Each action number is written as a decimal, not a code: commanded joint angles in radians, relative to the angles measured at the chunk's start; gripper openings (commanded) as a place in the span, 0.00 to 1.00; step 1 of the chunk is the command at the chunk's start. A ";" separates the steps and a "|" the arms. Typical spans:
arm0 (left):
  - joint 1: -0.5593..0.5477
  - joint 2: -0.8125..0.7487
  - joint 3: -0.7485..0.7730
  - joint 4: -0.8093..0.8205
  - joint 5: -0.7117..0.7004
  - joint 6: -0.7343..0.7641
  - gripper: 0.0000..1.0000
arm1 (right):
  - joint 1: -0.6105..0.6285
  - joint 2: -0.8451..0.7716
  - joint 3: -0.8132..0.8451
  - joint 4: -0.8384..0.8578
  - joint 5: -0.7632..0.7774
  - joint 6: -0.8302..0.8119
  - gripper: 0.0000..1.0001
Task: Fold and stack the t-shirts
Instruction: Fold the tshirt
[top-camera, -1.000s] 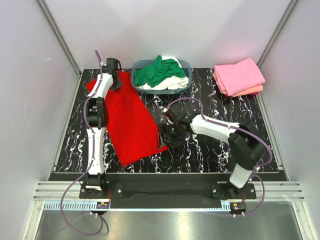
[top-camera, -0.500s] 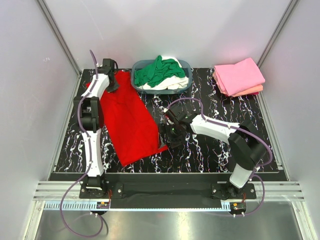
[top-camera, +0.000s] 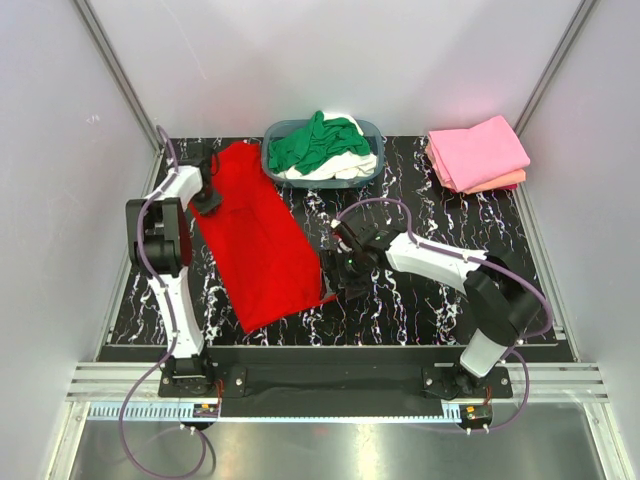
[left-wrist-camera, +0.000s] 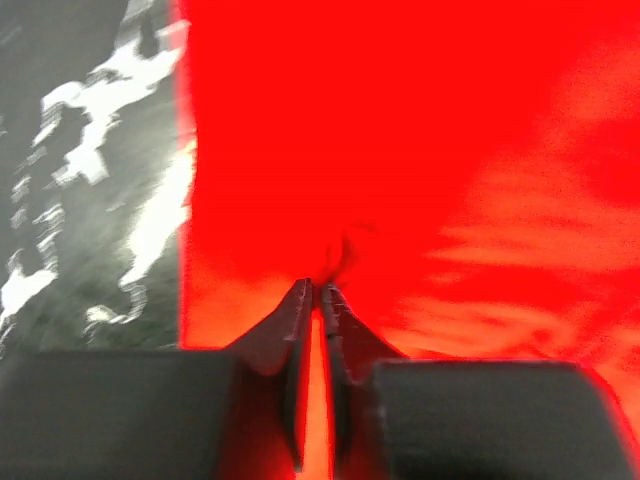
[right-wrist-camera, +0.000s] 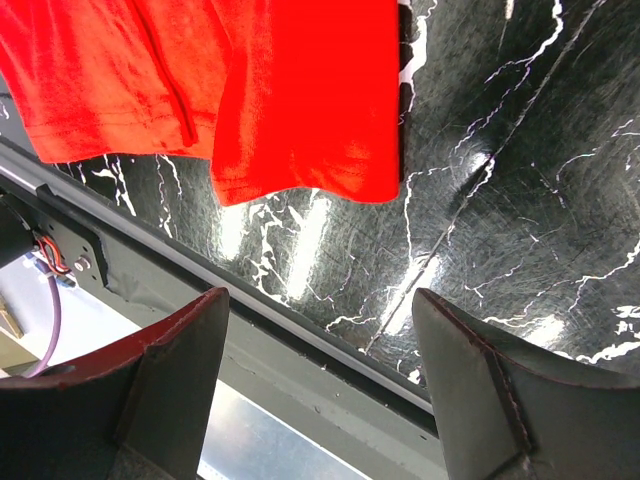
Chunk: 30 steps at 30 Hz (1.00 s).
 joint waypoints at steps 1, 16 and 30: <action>0.043 -0.113 -0.084 0.041 -0.052 -0.074 0.29 | 0.007 -0.027 0.014 -0.012 -0.022 -0.007 0.81; 0.083 -0.227 -0.106 0.113 -0.002 -0.081 0.76 | 0.006 0.120 0.270 -0.141 0.041 -0.133 0.82; 0.060 0.327 0.630 -0.148 0.106 -0.021 0.71 | -0.042 0.429 0.586 -0.216 -0.031 -0.188 0.81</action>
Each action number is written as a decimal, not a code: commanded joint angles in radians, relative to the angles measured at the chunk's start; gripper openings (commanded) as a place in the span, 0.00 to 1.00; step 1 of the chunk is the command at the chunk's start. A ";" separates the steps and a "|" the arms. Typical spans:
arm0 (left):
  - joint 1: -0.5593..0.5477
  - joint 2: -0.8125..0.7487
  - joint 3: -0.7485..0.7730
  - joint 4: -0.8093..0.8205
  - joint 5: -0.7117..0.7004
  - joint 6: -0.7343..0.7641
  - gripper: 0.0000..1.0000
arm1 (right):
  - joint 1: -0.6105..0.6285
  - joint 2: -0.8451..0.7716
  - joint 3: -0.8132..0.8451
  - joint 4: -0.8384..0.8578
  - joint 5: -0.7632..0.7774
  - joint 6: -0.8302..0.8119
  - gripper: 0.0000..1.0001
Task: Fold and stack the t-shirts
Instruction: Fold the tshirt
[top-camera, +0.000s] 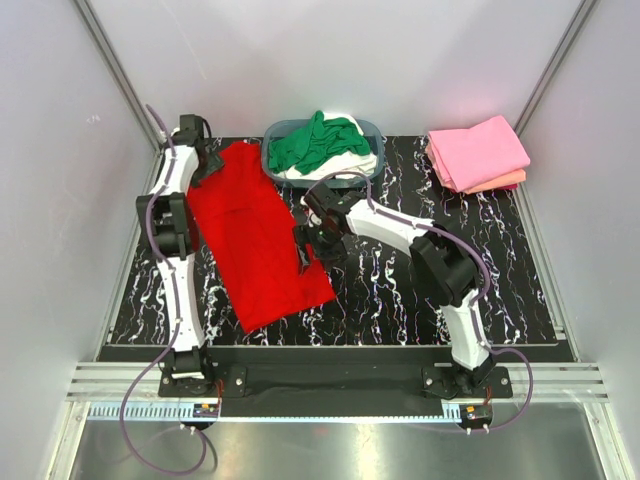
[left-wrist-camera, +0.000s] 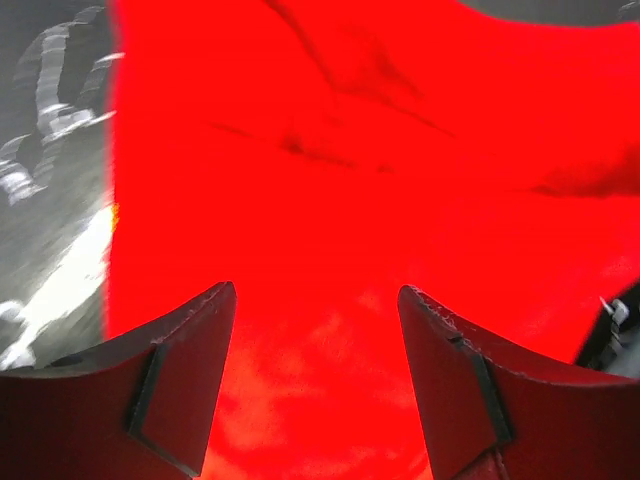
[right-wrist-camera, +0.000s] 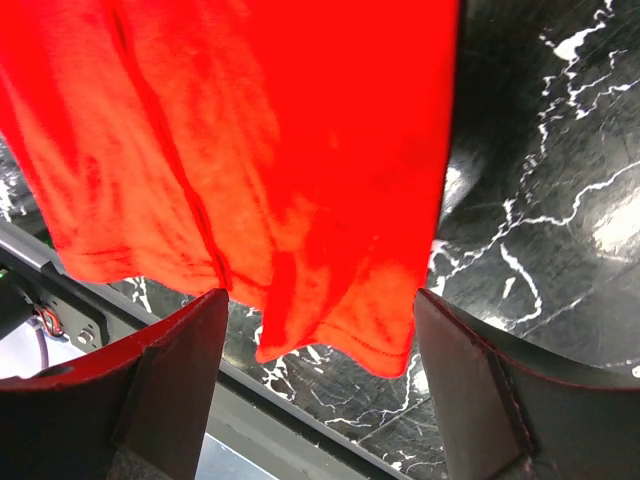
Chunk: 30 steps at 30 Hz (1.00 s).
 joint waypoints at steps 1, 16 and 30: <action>0.003 0.101 0.168 -0.097 0.047 0.042 0.71 | -0.019 0.027 0.054 -0.028 -0.040 -0.021 0.82; 0.064 0.319 0.334 0.126 0.279 0.016 0.71 | 0.015 -0.033 -0.308 0.317 -0.259 0.288 0.79; 0.084 -0.001 0.144 0.295 0.443 0.050 0.99 | 0.058 -0.159 -0.285 0.154 -0.134 0.226 0.85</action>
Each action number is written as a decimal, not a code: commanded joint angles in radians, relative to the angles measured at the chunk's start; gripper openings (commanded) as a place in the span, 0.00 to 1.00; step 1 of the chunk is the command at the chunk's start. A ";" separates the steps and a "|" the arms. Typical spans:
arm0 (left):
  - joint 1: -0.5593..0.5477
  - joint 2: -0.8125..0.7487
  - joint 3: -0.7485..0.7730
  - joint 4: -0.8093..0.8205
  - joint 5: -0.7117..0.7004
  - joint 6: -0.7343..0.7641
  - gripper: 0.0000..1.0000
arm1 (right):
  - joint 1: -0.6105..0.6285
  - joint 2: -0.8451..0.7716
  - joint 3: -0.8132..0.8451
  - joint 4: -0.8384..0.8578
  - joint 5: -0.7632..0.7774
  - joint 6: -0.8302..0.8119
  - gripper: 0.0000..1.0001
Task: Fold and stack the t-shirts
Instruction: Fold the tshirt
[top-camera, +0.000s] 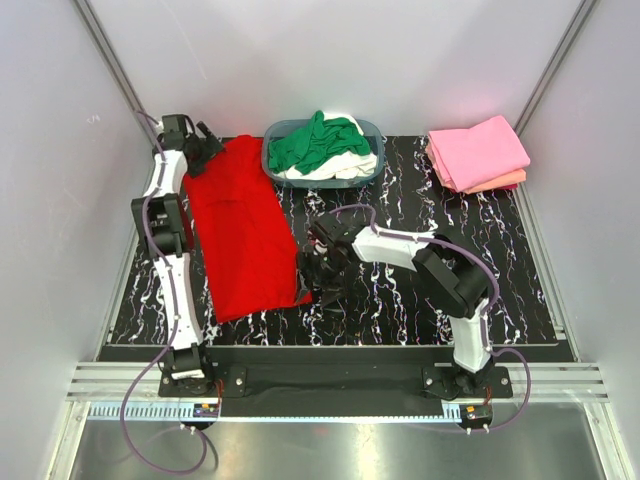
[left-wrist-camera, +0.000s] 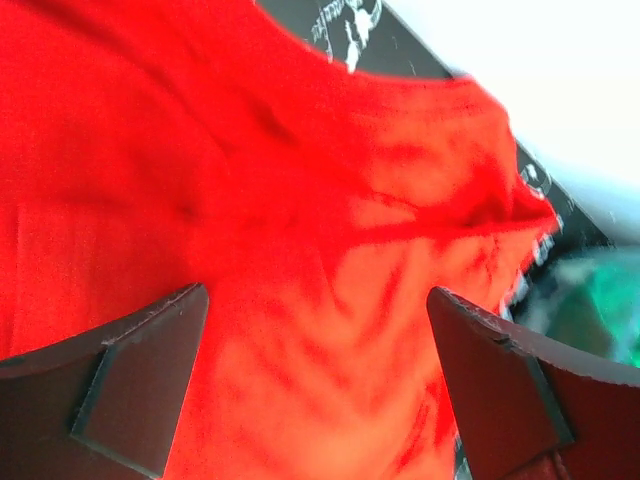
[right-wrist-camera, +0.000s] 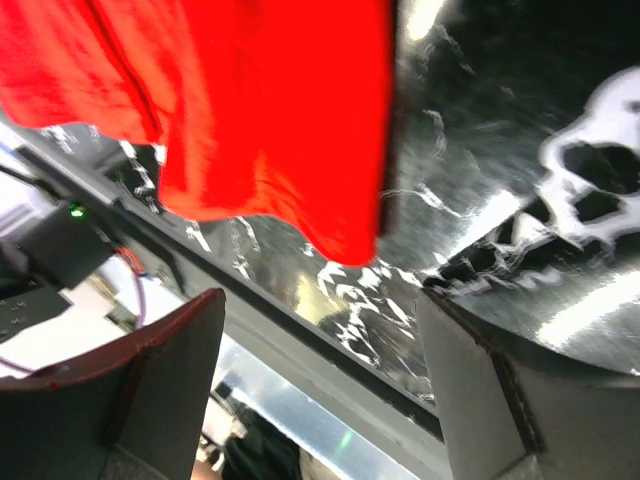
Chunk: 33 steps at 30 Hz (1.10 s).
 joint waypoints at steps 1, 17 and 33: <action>0.006 -0.295 -0.088 0.048 0.040 0.013 0.99 | -0.002 -0.062 0.064 -0.107 0.089 -0.071 0.84; -0.004 -1.268 -1.041 -0.385 -0.195 0.114 0.99 | -0.002 -0.245 -0.033 -0.099 0.192 -0.053 0.86; -0.288 -1.891 -1.715 -0.507 -0.294 -0.278 0.86 | -0.040 -0.236 -0.192 0.175 0.195 0.093 0.70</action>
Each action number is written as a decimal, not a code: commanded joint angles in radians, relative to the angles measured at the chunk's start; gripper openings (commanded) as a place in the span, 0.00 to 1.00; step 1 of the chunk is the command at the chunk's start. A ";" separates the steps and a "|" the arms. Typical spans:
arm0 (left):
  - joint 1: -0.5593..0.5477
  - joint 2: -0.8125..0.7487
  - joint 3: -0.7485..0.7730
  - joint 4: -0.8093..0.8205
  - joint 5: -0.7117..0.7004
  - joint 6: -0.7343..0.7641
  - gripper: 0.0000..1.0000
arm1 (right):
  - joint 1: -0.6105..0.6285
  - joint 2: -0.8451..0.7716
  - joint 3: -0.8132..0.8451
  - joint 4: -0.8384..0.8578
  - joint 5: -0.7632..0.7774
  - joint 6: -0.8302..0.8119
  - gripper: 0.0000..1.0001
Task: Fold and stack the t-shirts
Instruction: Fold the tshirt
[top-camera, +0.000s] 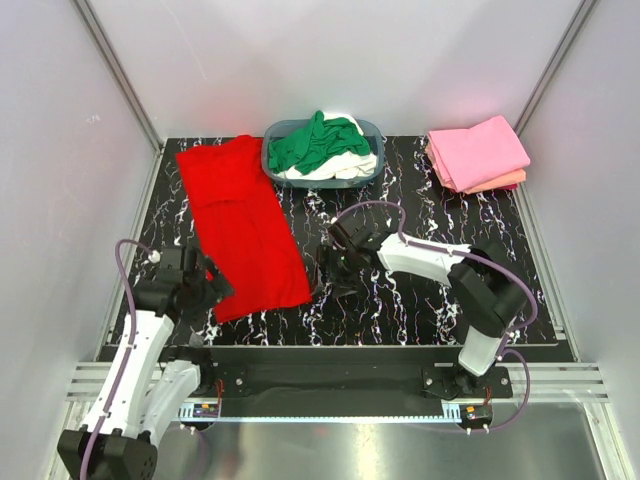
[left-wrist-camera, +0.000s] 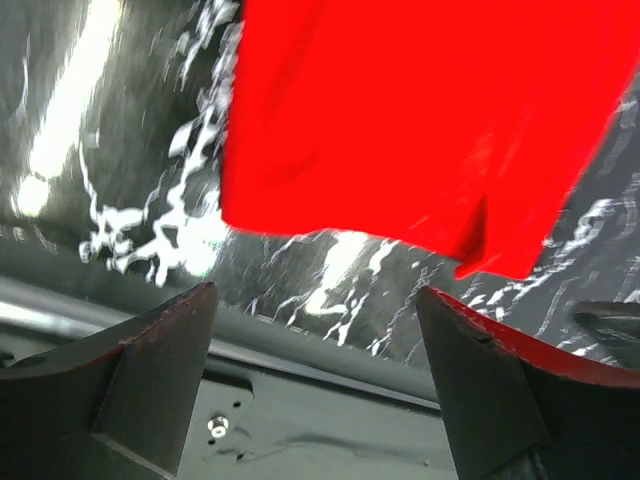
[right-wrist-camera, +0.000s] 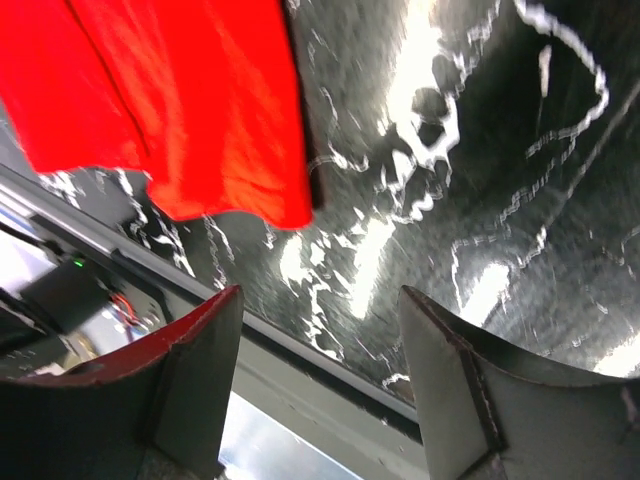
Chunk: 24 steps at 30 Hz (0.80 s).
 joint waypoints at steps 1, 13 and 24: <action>-0.031 -0.049 -0.041 0.005 -0.077 -0.172 0.85 | -0.016 -0.005 -0.004 0.113 -0.007 0.041 0.70; -0.130 -0.045 -0.173 0.103 -0.255 -0.402 0.73 | -0.019 0.117 -0.006 0.227 -0.056 0.085 0.64; -0.156 -0.021 -0.317 0.201 -0.284 -0.459 0.60 | -0.019 0.189 -0.007 0.284 -0.087 0.111 0.61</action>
